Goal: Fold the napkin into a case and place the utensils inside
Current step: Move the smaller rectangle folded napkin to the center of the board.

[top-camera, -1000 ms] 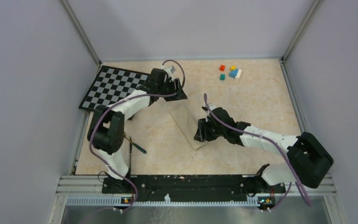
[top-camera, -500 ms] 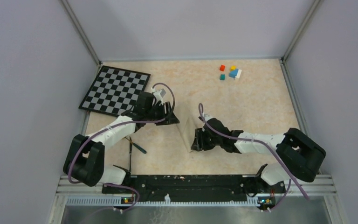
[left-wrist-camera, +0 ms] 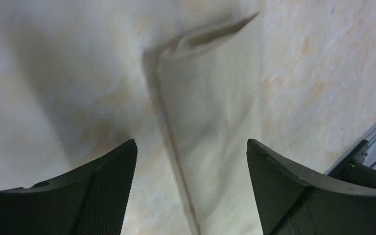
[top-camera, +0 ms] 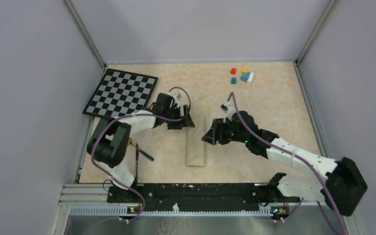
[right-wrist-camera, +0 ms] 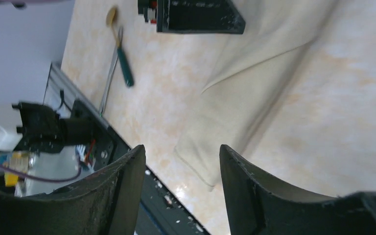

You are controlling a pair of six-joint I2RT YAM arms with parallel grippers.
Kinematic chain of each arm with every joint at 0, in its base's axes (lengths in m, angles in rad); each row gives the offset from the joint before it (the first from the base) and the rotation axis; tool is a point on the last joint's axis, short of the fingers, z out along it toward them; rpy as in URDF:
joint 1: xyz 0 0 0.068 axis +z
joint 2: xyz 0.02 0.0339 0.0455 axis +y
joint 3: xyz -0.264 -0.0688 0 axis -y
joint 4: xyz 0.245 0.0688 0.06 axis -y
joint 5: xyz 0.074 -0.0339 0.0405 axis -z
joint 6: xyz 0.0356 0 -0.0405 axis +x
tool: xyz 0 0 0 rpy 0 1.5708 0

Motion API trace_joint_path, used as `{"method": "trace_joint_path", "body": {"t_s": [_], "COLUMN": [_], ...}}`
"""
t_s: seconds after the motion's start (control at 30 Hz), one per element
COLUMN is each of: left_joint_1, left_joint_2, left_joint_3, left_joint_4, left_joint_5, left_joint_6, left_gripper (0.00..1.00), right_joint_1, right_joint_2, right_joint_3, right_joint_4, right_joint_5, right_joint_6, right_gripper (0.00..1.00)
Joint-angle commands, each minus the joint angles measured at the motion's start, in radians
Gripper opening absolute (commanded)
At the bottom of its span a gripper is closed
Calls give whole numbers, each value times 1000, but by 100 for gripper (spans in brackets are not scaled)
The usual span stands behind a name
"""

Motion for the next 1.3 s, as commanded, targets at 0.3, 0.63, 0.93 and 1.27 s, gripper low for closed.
{"method": "trace_joint_path", "body": {"t_s": [0.3,0.63,0.93,1.27], "left_joint_1": [-372,-548,-586,-402], "left_joint_2": [414,539,379,-214], "left_joint_3": [435,578,570,50], "left_joint_4": [56,81,-39,-246], "left_joint_5": [95,242,141,-65], "left_joint_6": [-6,-45,24,-25], "left_gripper": [78,79,84,91], "right_joint_1": [-238,-236,-237,-237], "right_joint_2": [-444,-606,-657,-667], "right_joint_3": [132,208,232,245], "right_joint_4": [-459,-622,-688,-693], "right_joint_5": [149,233,273,254], "right_joint_6": [-149,-162,-165,-176], "right_gripper": [57,57,58,58]}}
